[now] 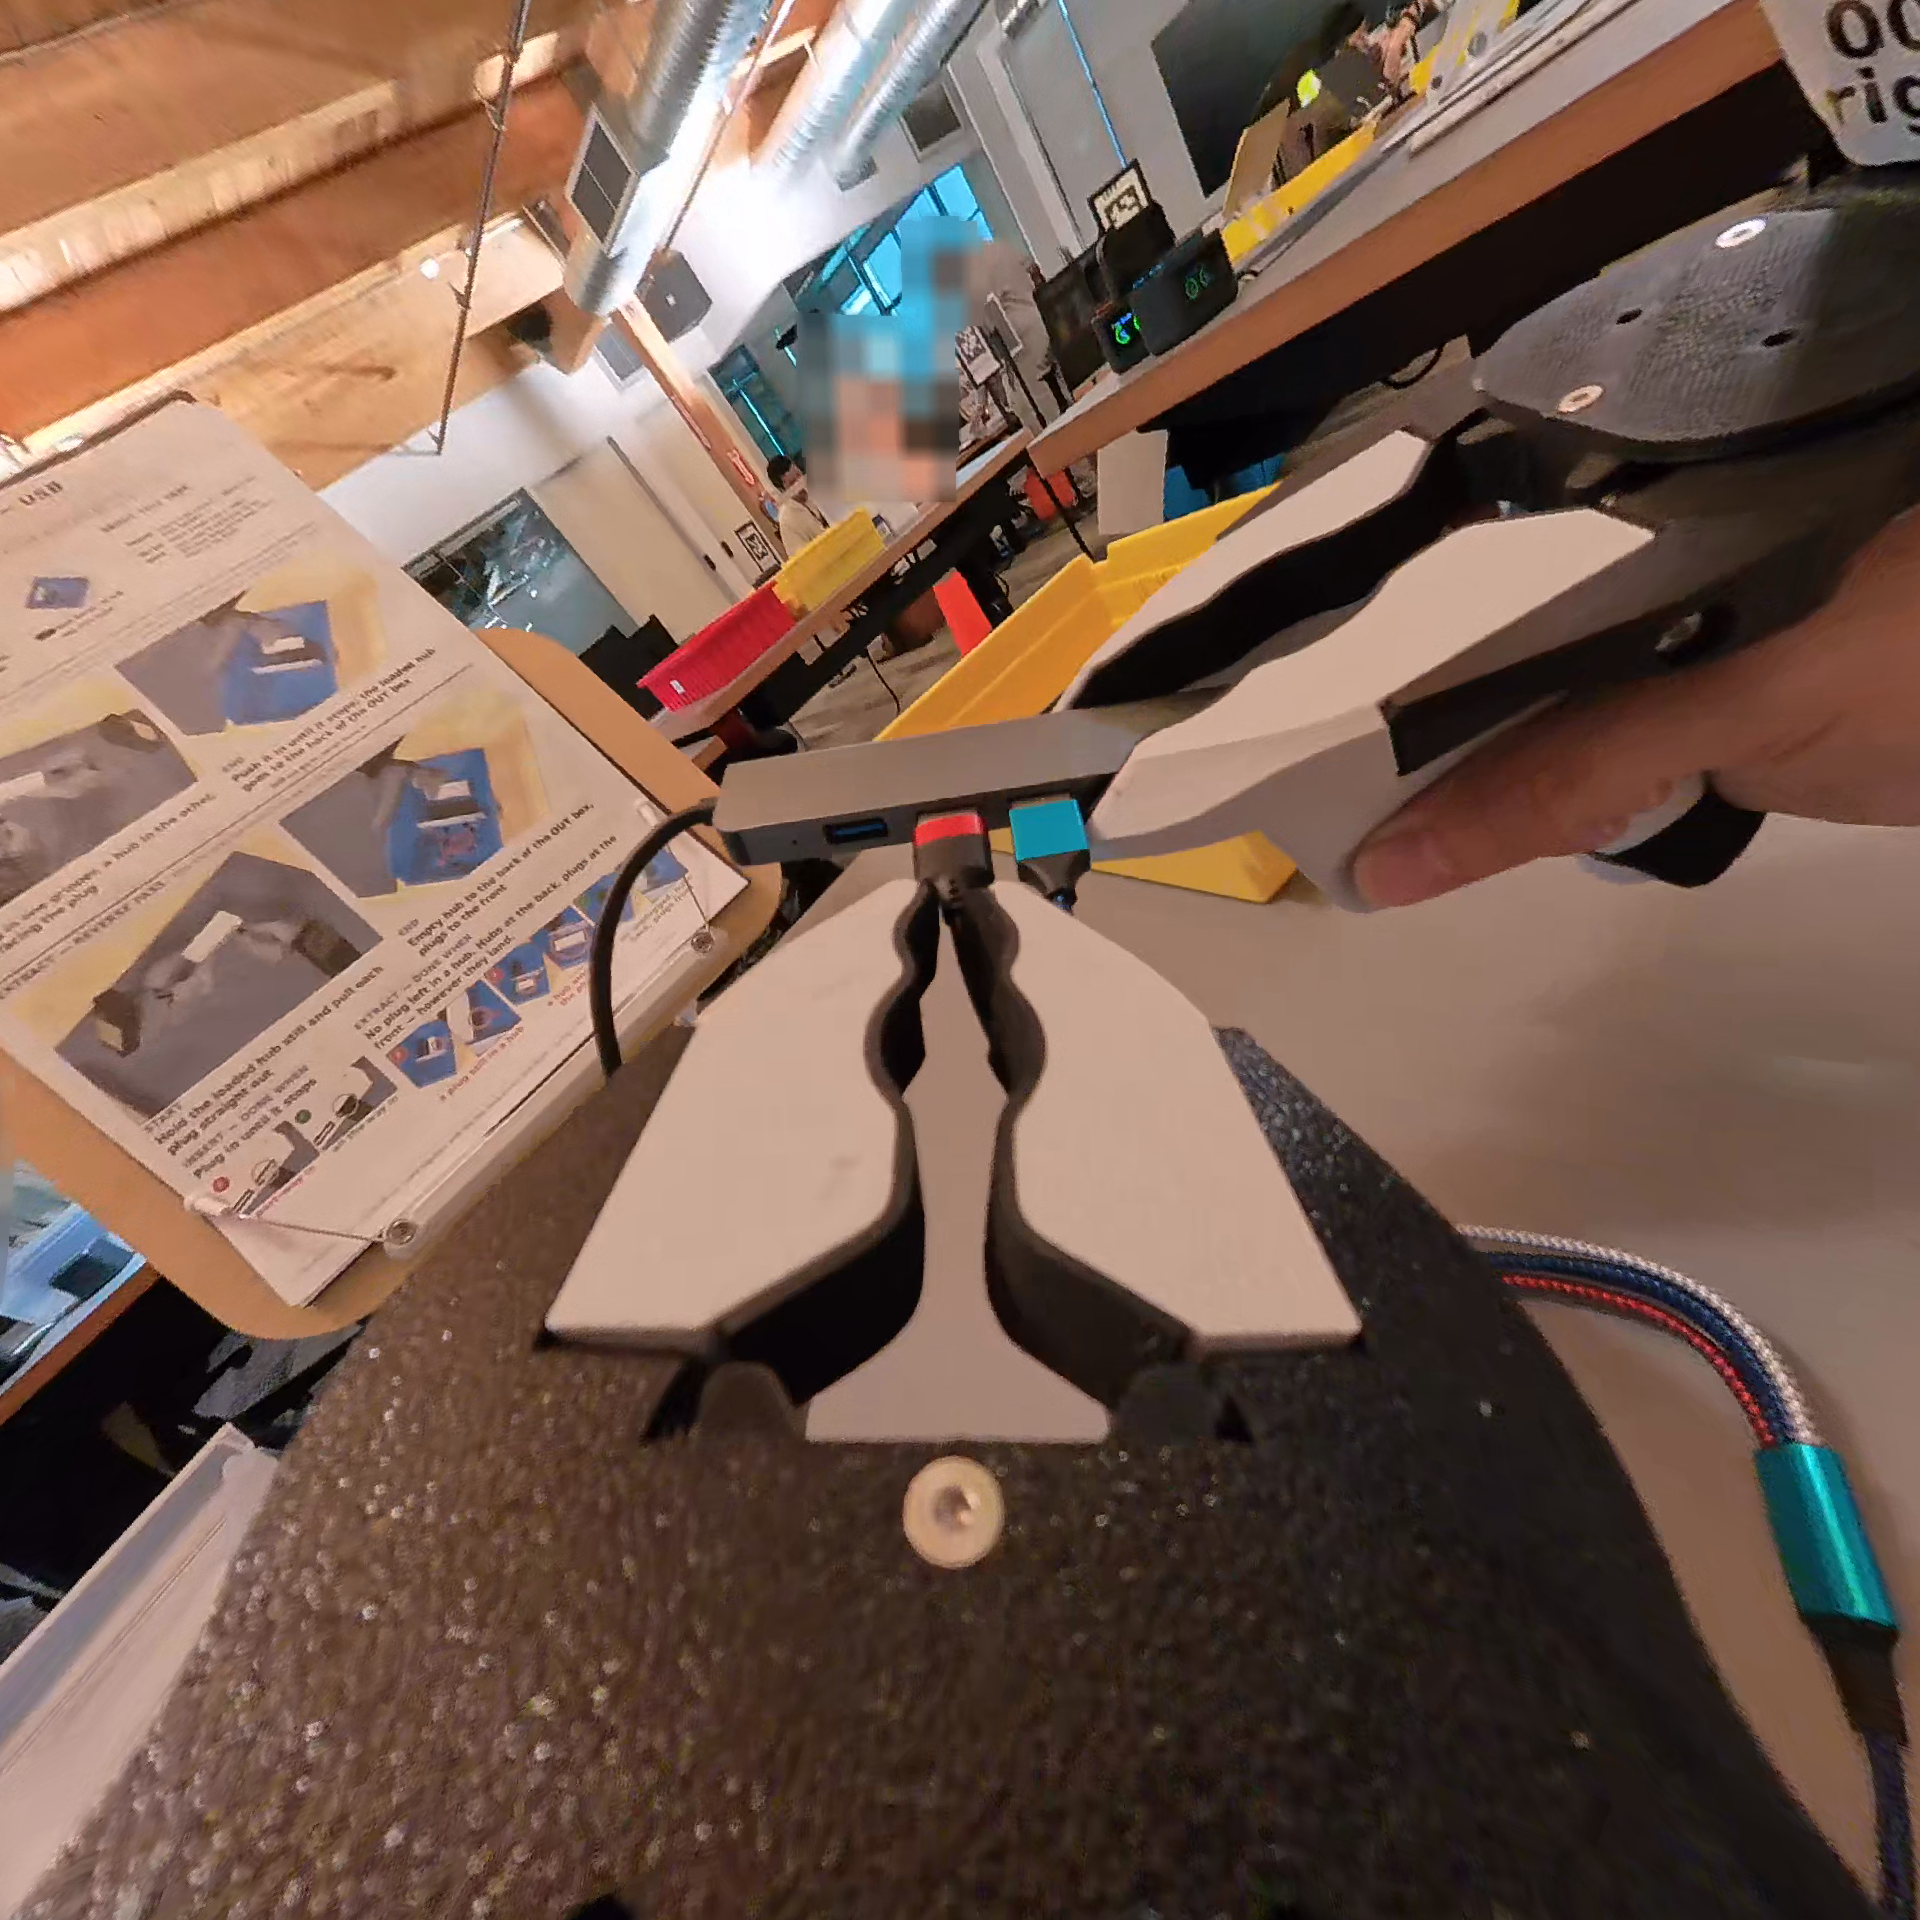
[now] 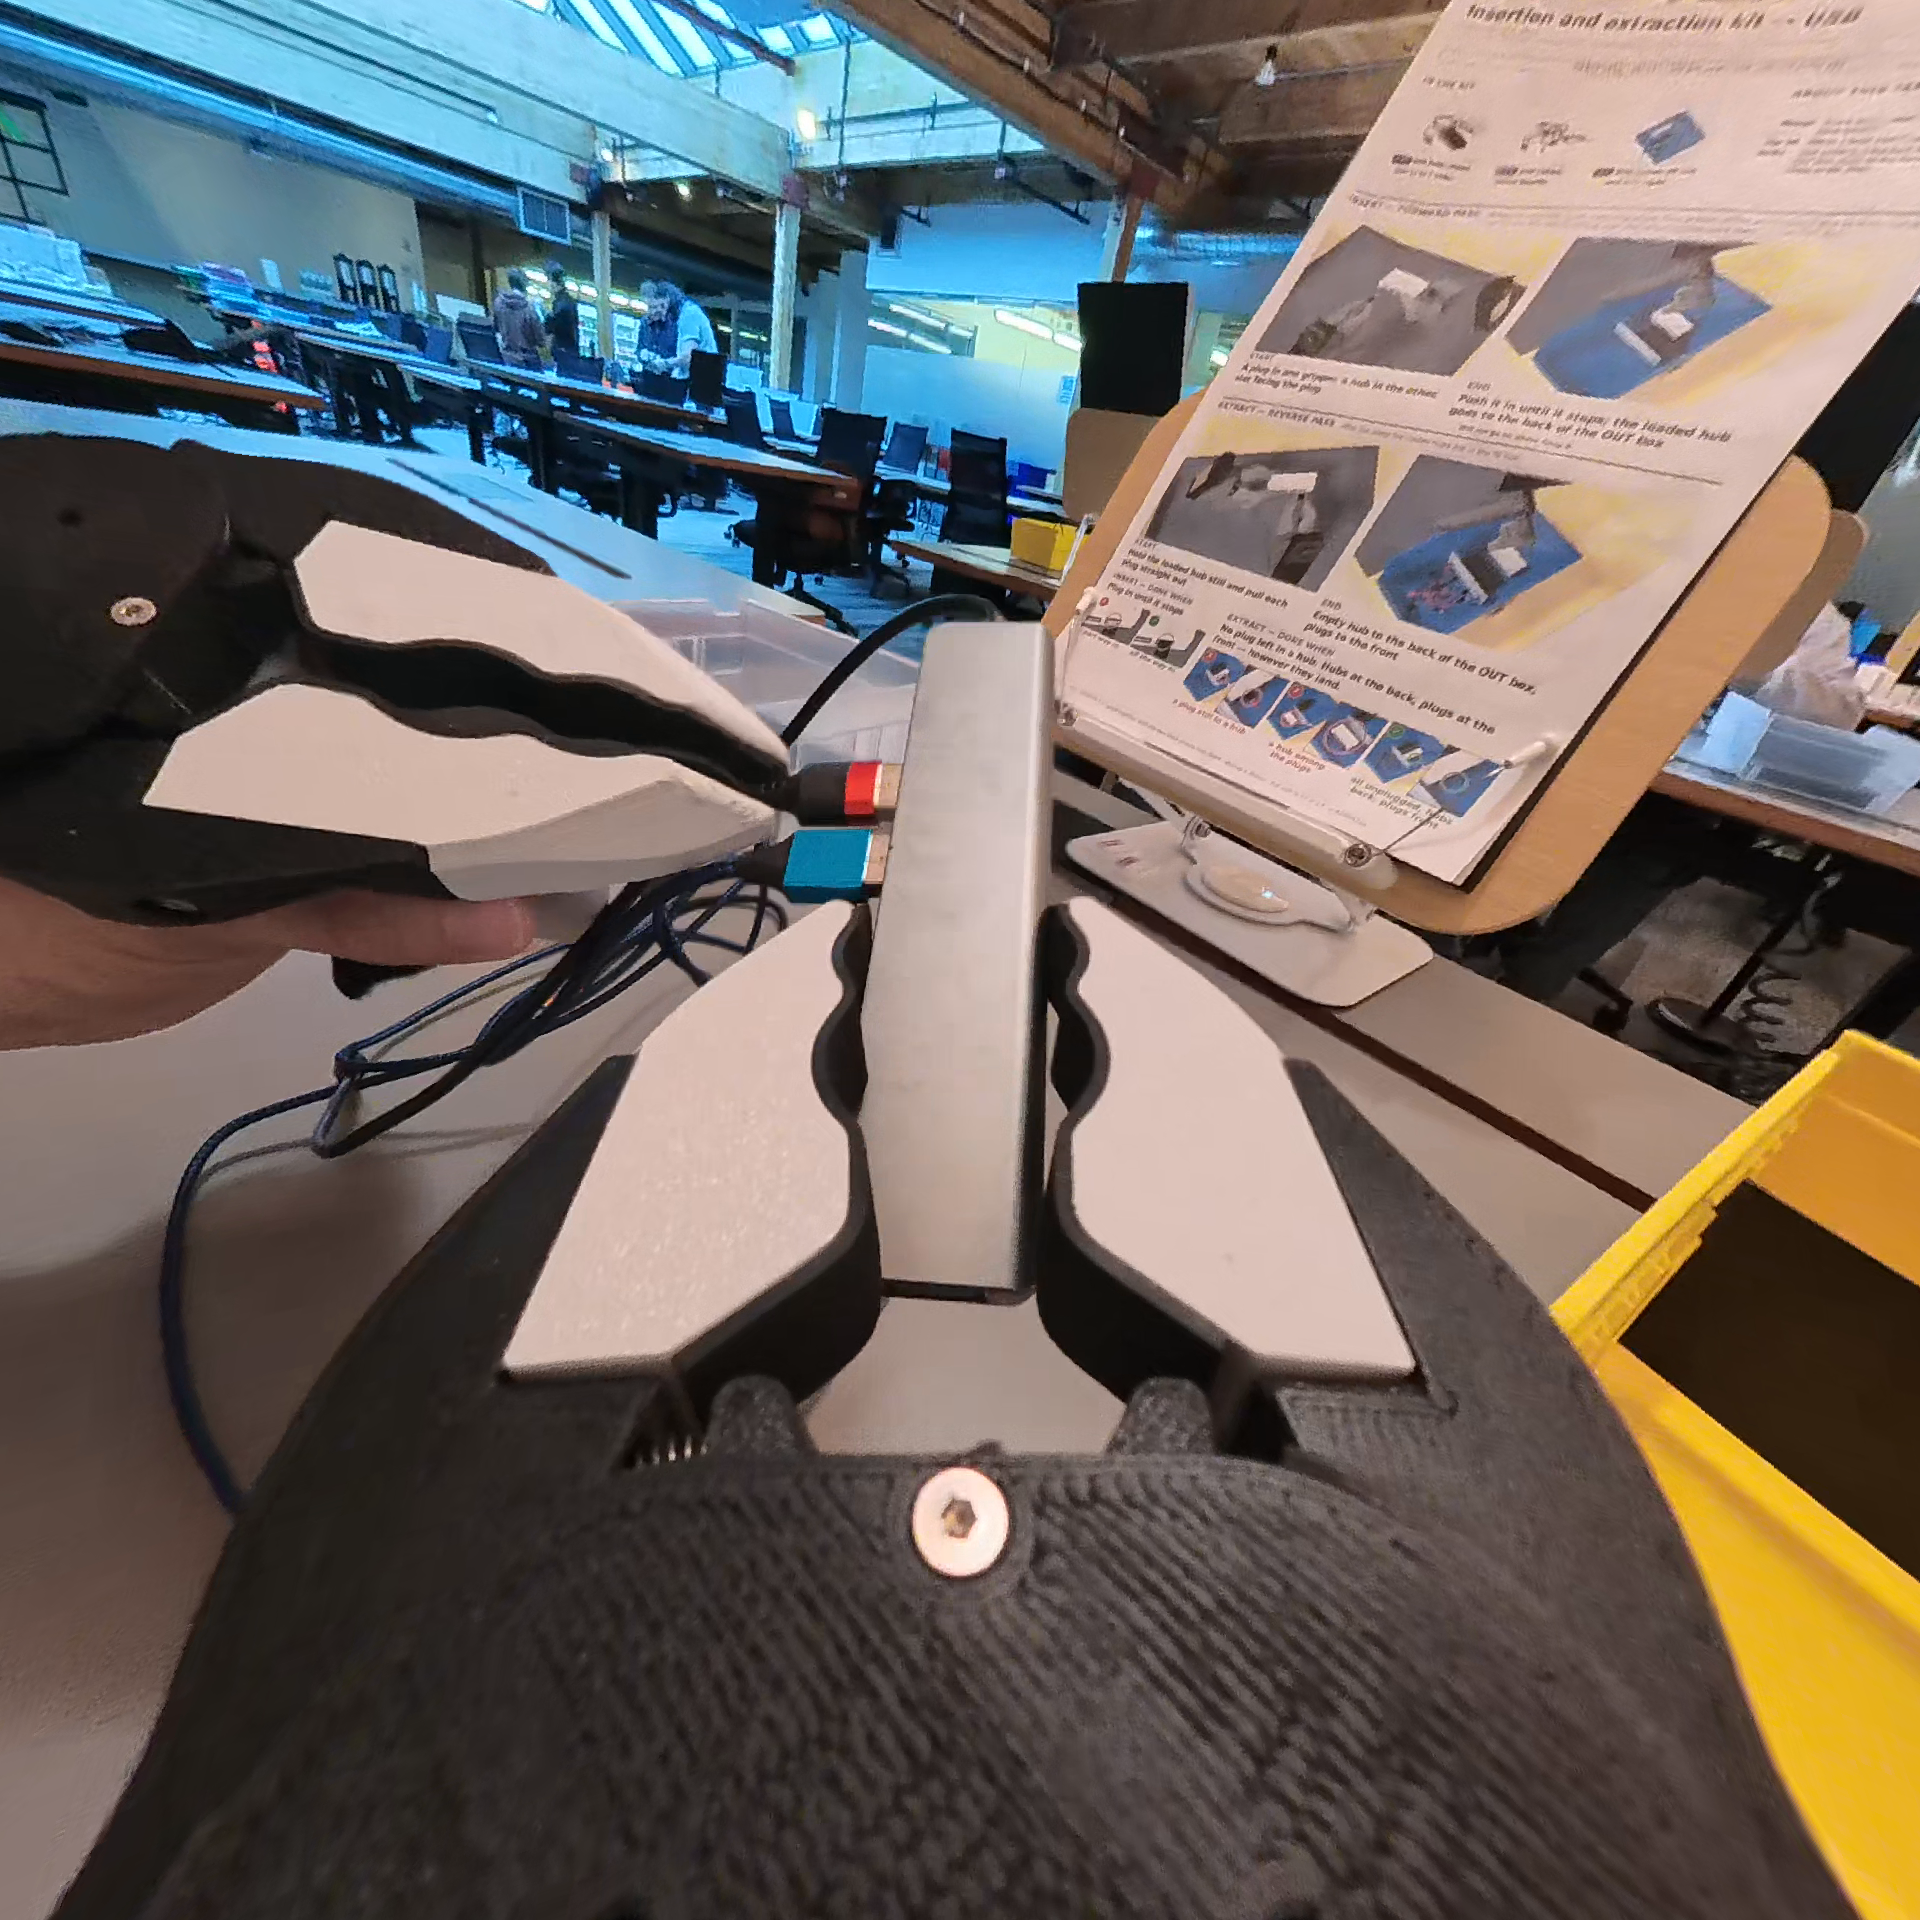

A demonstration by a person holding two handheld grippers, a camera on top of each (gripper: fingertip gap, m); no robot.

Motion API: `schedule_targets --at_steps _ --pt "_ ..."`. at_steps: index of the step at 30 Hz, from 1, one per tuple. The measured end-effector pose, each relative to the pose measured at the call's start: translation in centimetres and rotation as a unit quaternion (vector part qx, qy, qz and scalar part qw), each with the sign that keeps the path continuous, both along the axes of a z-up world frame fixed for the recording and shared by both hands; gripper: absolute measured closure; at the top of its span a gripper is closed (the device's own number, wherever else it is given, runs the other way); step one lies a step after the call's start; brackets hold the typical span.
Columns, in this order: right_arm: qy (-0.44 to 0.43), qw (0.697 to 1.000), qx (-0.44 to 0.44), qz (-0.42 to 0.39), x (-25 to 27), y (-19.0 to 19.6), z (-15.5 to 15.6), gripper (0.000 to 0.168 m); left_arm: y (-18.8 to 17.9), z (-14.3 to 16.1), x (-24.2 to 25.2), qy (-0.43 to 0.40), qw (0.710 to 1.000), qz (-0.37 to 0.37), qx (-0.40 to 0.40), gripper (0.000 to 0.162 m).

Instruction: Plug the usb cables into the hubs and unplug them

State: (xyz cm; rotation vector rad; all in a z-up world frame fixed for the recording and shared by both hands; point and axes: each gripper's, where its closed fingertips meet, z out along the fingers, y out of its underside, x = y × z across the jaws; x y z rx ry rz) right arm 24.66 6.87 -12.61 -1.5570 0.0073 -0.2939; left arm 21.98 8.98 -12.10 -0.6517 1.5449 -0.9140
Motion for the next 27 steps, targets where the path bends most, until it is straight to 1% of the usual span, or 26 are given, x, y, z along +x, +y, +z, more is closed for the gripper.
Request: schedule_targets --at_steps 8,14,19,22,23,27 --pt "-0.010 1.000 0.004 0.003 -0.40 0.05 0.46 0.135 0.17 0.47 -0.06 -0.006 1.000 -0.013 -0.025 0.151" --pt "-0.004 1.000 -0.003 0.006 -0.37 0.10 0.22 0.135 -0.17 0.43 -0.27 -0.009 1.000 -0.027 -0.010 0.150" --pt "-0.017 1.000 -0.006 0.025 -0.74 -0.01 0.31 0.135 -0.13 0.48 -0.37 0.004 0.999 -0.042 -0.031 0.142" --pt "-0.023 0.999 -0.010 0.023 -0.81 0.03 0.27 0.135 0.00 0.23 -0.22 0.018 0.998 -0.039 -0.040 0.144" --pt "-0.022 0.999 -0.010 0.024 -0.86 0.05 0.27 0.135 -0.13 0.17 -0.27 0.019 0.998 -0.043 -0.038 0.149" --pt "-0.020 0.999 -0.012 0.032 -0.95 0.04 0.10 0.135 -0.23 -0.14 -0.31 0.033 0.997 -0.048 -0.051 0.149"
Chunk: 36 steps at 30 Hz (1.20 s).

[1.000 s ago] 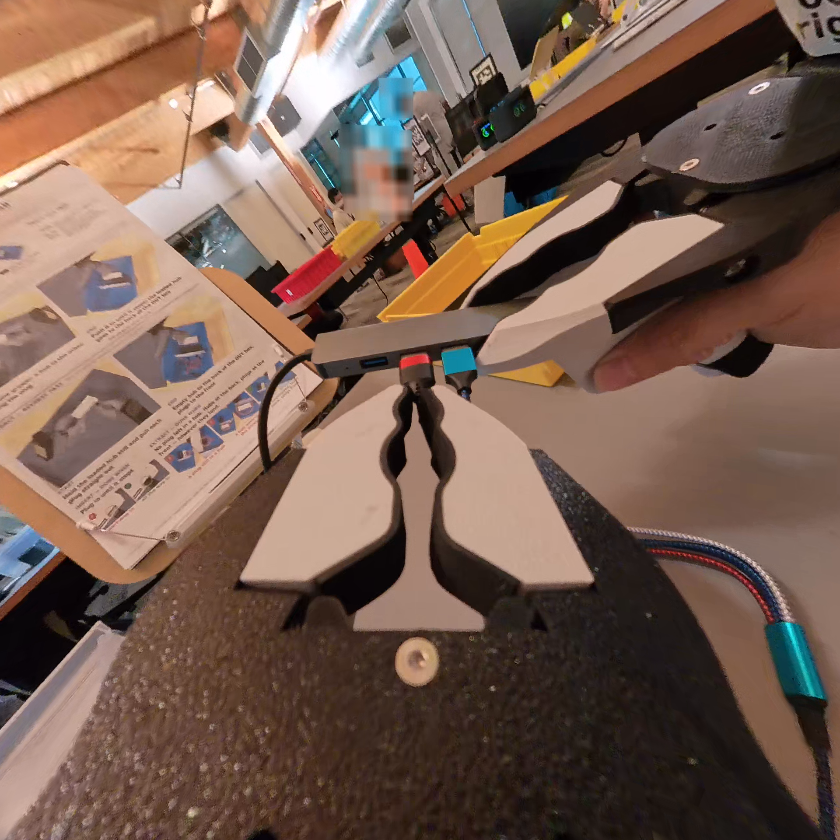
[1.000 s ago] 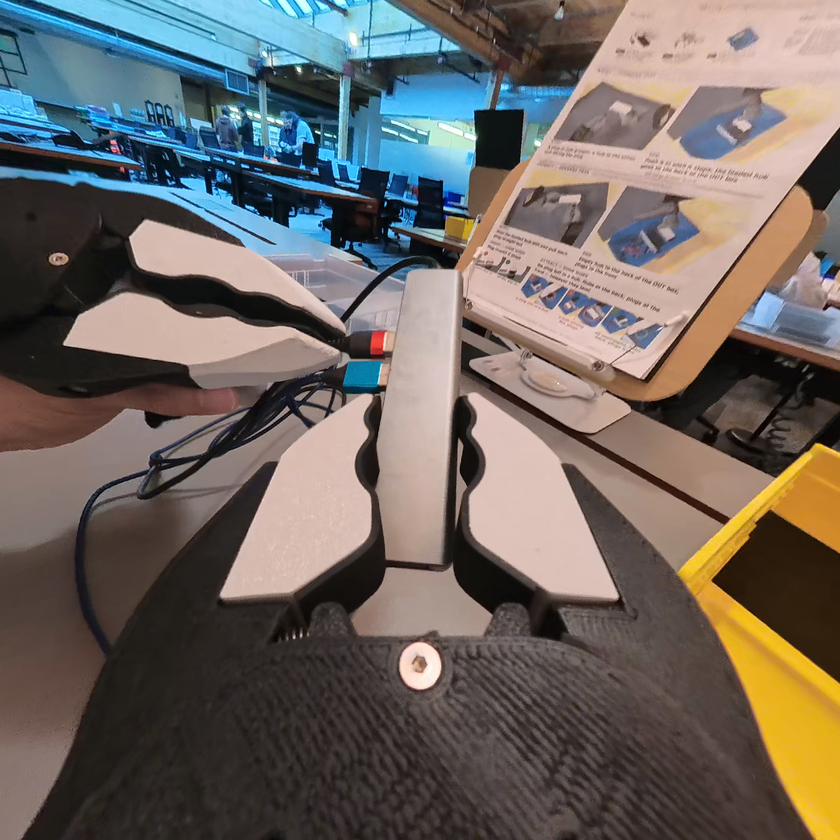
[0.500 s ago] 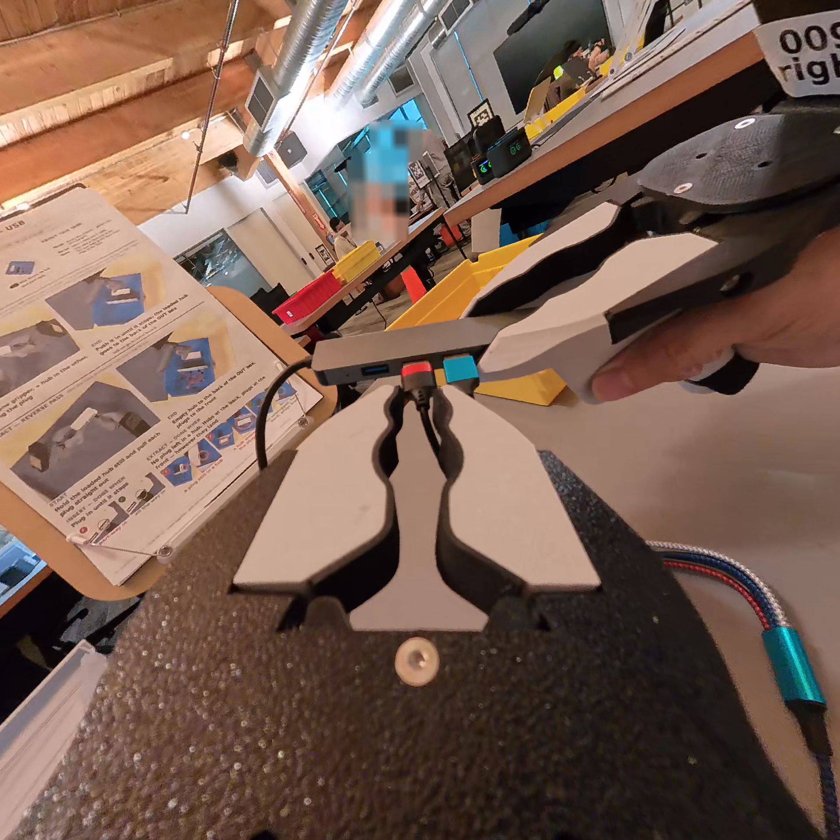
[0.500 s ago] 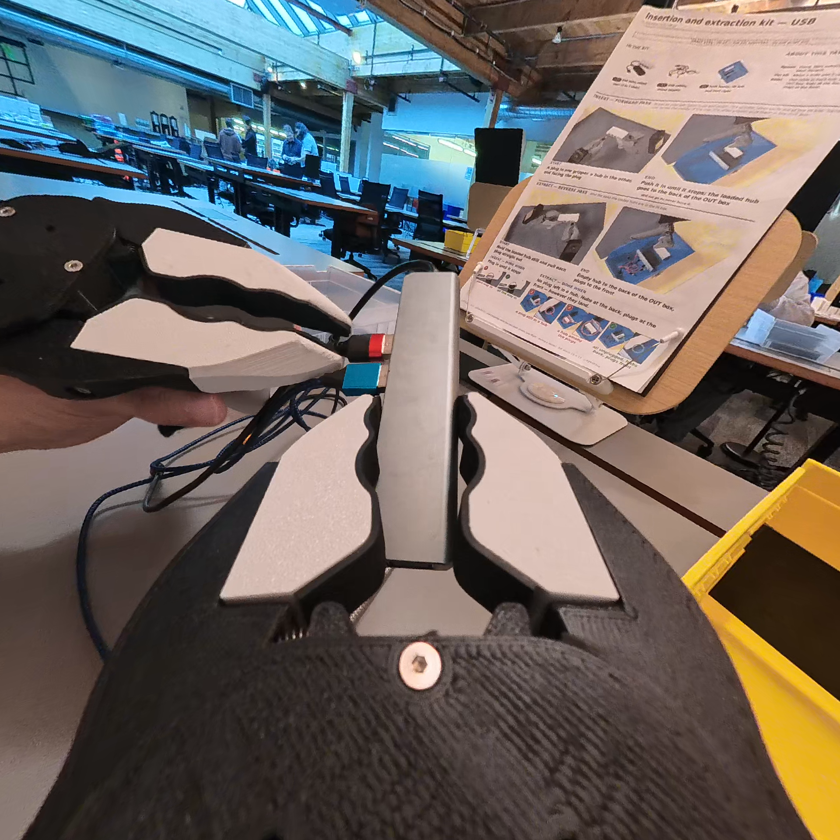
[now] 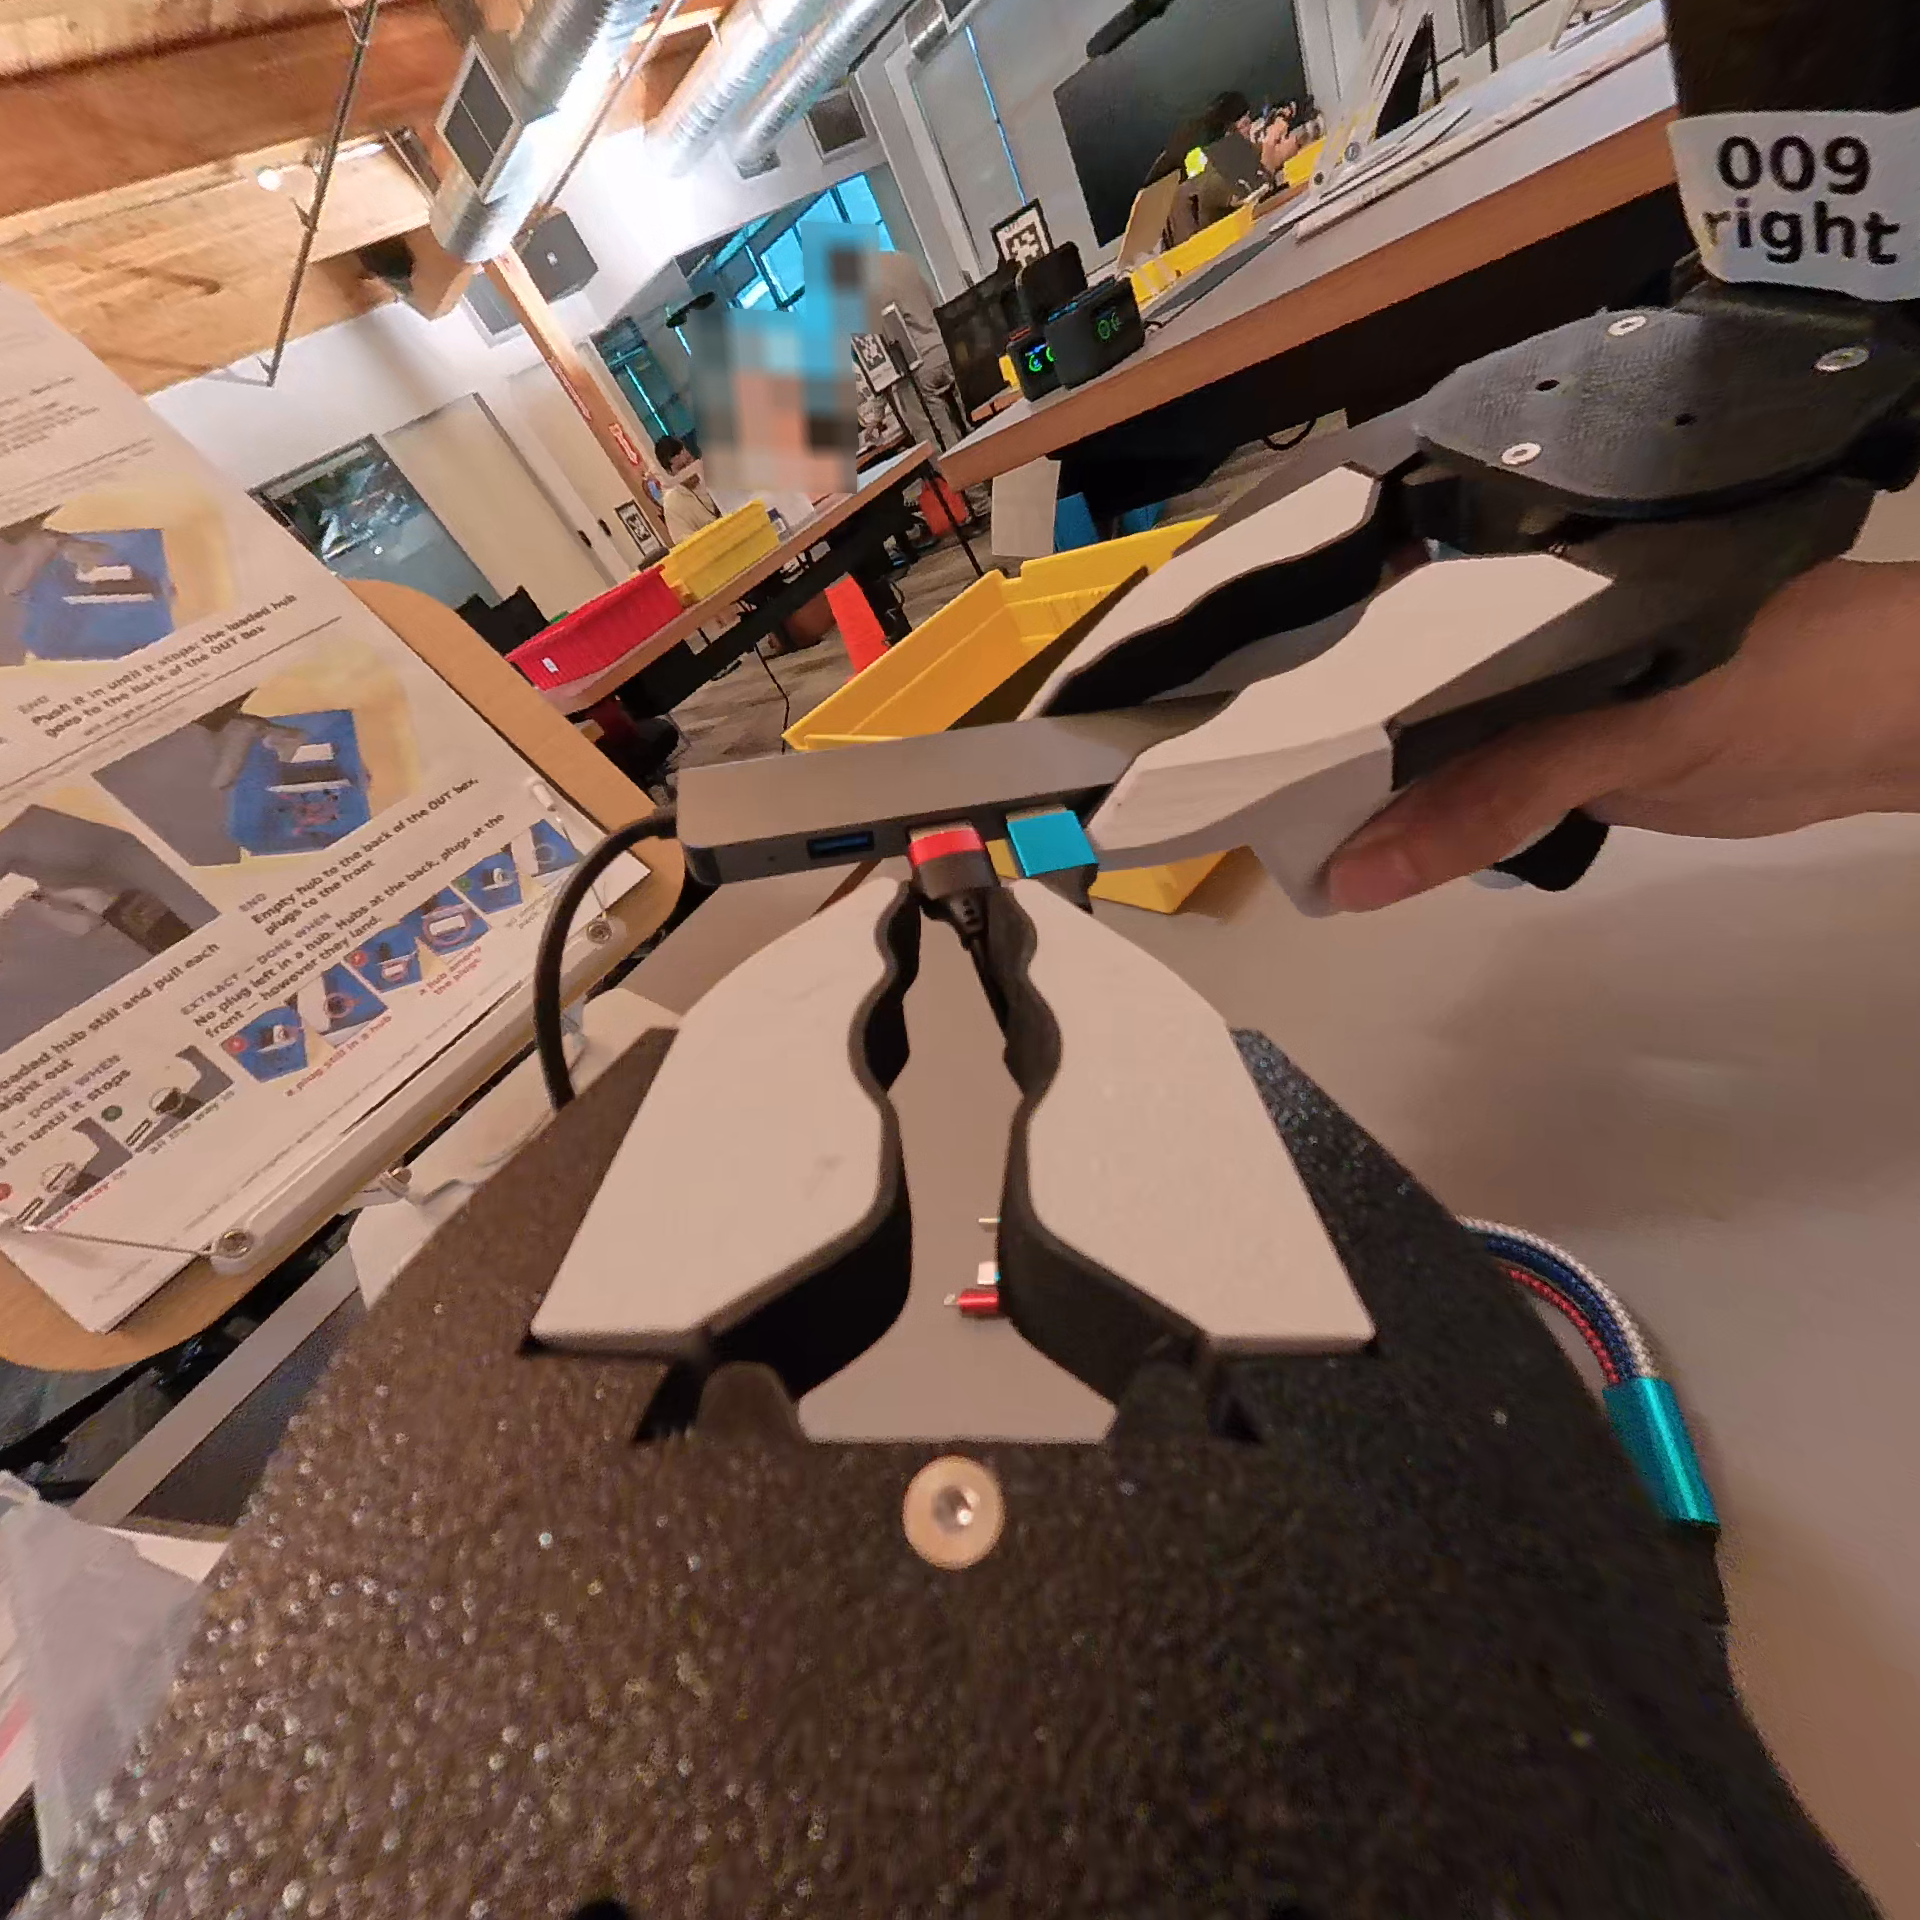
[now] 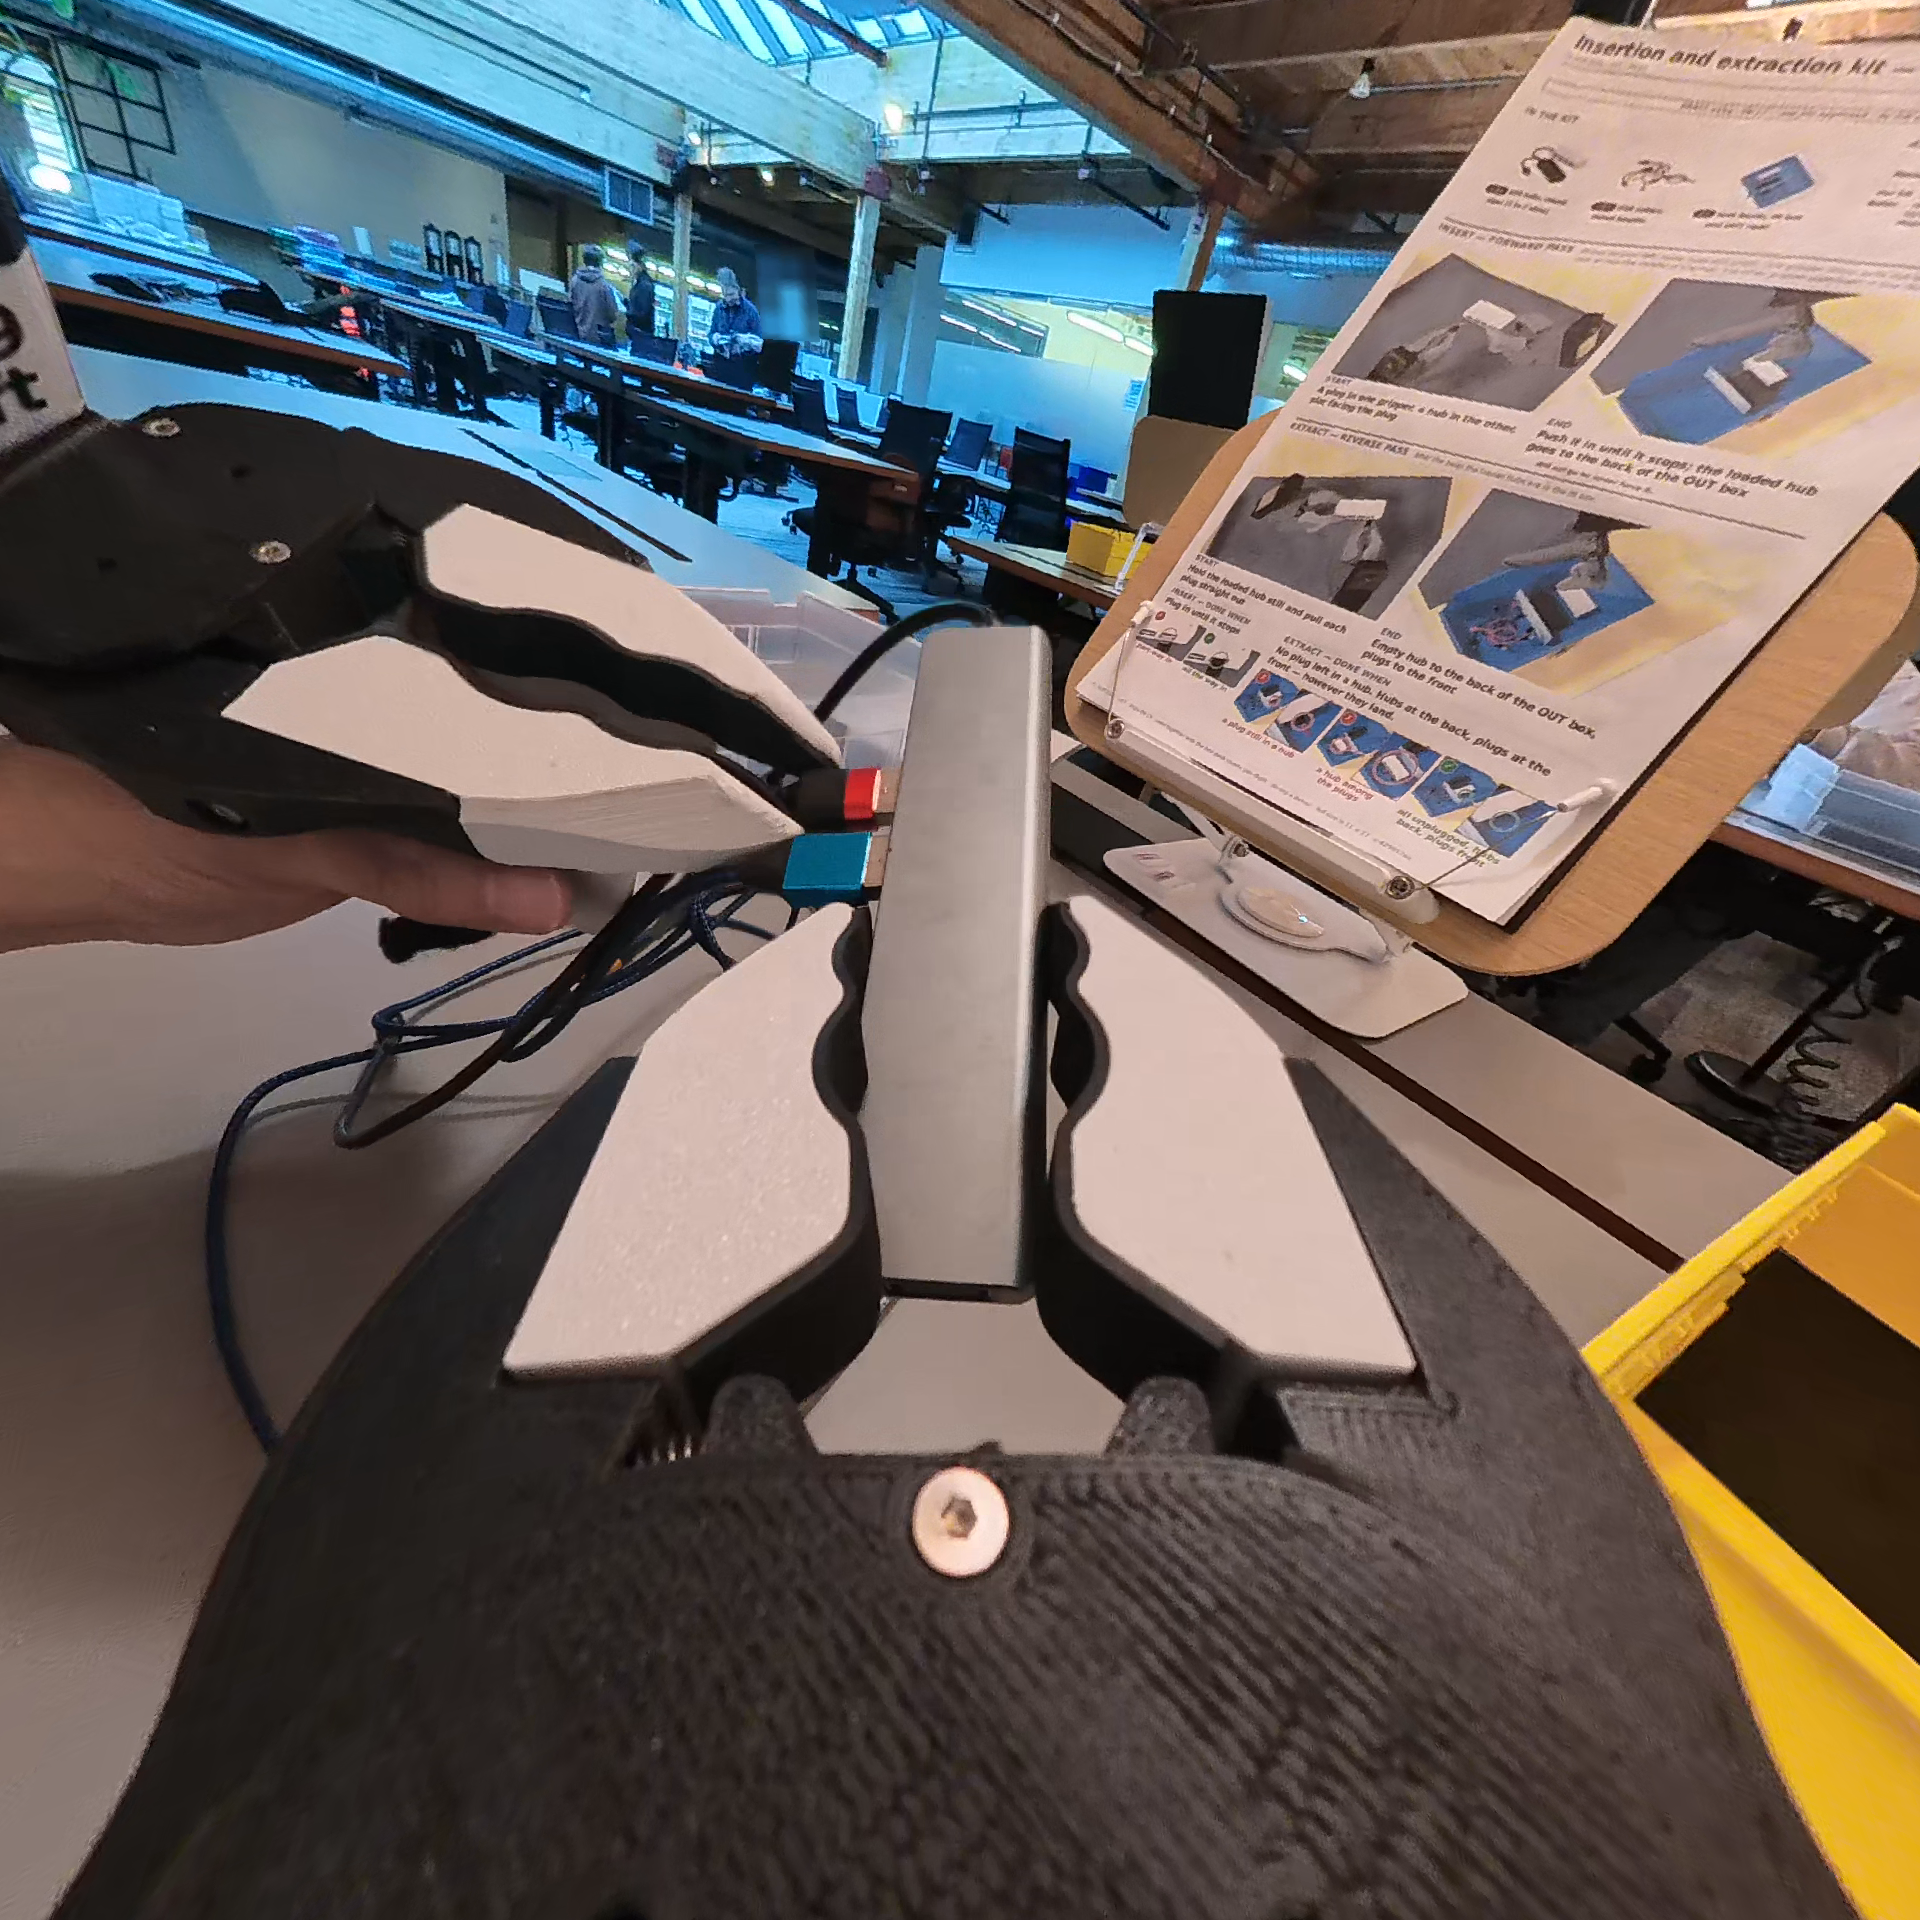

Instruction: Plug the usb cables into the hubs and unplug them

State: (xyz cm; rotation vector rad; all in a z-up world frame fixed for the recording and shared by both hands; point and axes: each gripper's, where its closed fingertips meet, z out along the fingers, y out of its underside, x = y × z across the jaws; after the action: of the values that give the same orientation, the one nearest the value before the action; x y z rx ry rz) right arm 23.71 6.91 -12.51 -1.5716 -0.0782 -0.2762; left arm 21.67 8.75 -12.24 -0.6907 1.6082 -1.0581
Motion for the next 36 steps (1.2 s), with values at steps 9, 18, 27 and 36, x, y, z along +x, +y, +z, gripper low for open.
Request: schedule_targets --at_steps 9,18,27,36 --pt "0.018 1.000 -0.003 0.015 -0.4 0.4 -0.8 0.135 0.5 -0.8 -0.2 0.010 1.000 0.029 -0.003 0.149" --pt "-0.032 0.999 -0.013 0.003 -1.4 0.4 0.2 0.158 -0.9 -4.1 1.5 0.069 0.995 0.038 0.061 0.162" --pt "0.141 0.989 -0.032 0.000 3.9 -1.9 -2.3 0.159 -0.6 -5.6 0.9 0.155 0.988 -0.001 0.004 0.150" --pt "0.380 0.916 0.069 0.106 3.4 -2.2 -0.6 0.159 -1.5 -3.4 2.2 0.208 0.941 -0.065 -0.261 0.118"
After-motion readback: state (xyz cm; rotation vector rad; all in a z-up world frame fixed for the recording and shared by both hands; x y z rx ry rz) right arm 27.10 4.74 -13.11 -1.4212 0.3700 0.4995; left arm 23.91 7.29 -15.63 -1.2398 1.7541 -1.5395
